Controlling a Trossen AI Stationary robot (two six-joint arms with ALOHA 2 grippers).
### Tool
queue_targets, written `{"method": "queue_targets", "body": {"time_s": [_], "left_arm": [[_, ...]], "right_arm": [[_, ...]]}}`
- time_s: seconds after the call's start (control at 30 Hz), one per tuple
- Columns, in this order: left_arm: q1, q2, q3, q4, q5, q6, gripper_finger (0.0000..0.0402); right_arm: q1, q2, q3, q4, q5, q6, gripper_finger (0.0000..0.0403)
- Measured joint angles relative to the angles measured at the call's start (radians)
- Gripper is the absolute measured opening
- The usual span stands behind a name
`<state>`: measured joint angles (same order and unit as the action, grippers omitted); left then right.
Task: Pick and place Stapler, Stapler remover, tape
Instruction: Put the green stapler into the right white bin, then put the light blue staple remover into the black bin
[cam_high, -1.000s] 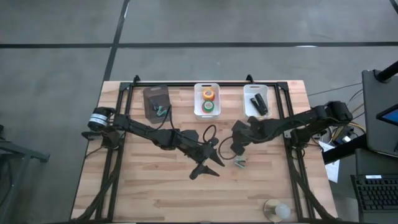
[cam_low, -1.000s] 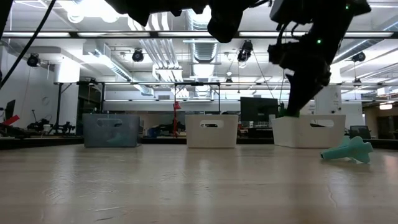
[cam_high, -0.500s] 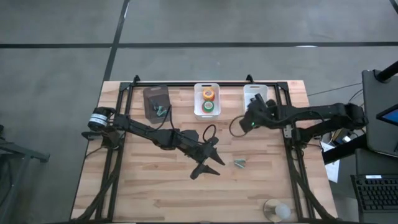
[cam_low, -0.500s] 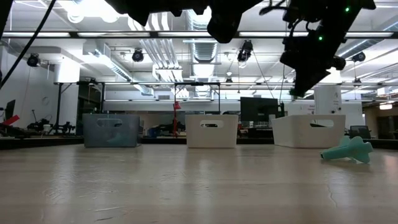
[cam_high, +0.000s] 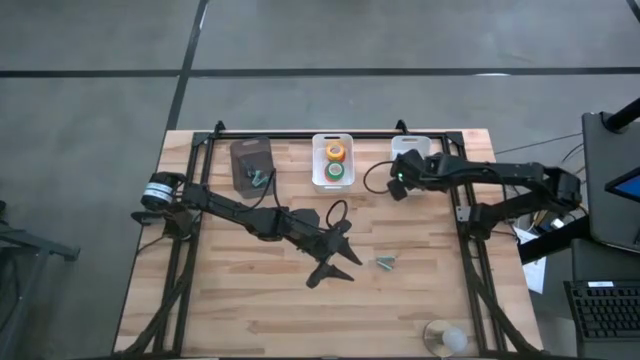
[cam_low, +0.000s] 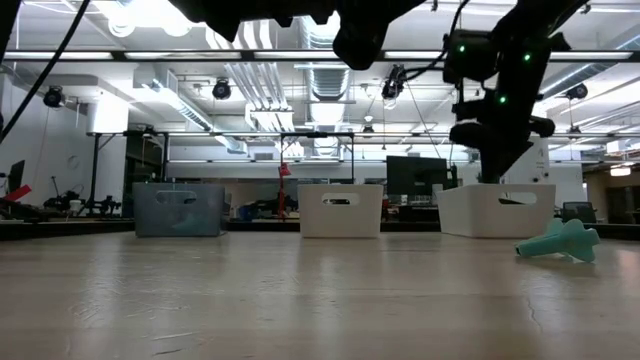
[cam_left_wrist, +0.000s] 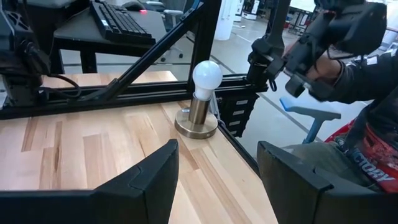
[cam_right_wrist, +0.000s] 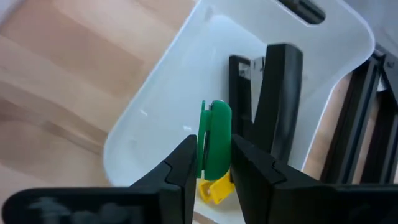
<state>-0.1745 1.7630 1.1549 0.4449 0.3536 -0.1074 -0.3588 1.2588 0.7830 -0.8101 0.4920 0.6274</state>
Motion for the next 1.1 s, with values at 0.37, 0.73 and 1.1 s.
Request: {"method": "queue_targets", "body": {"time_s": [0.37, 0.73, 1.1], "left_arm": [[0.000, 0.000, 0.000, -0.005, -0.001, 0.000, 0.0218], [0.000, 0.000, 0.000, -0.009, -0.016, 0.000, 0.0218], [0.000, 0.000, 0.000, -0.012, -0.031, 0.005, 0.0218]], "right_arm": [[-0.022, 0.148, 0.000, 0.006, 0.002, -0.023, 0.0080], [-0.021, 0.139, 0.001, 0.009, 0.005, -0.045, 0.0131], [-0.017, 0.062, 0.014, 0.006, 0.000, -0.088, 0.0184]]}}
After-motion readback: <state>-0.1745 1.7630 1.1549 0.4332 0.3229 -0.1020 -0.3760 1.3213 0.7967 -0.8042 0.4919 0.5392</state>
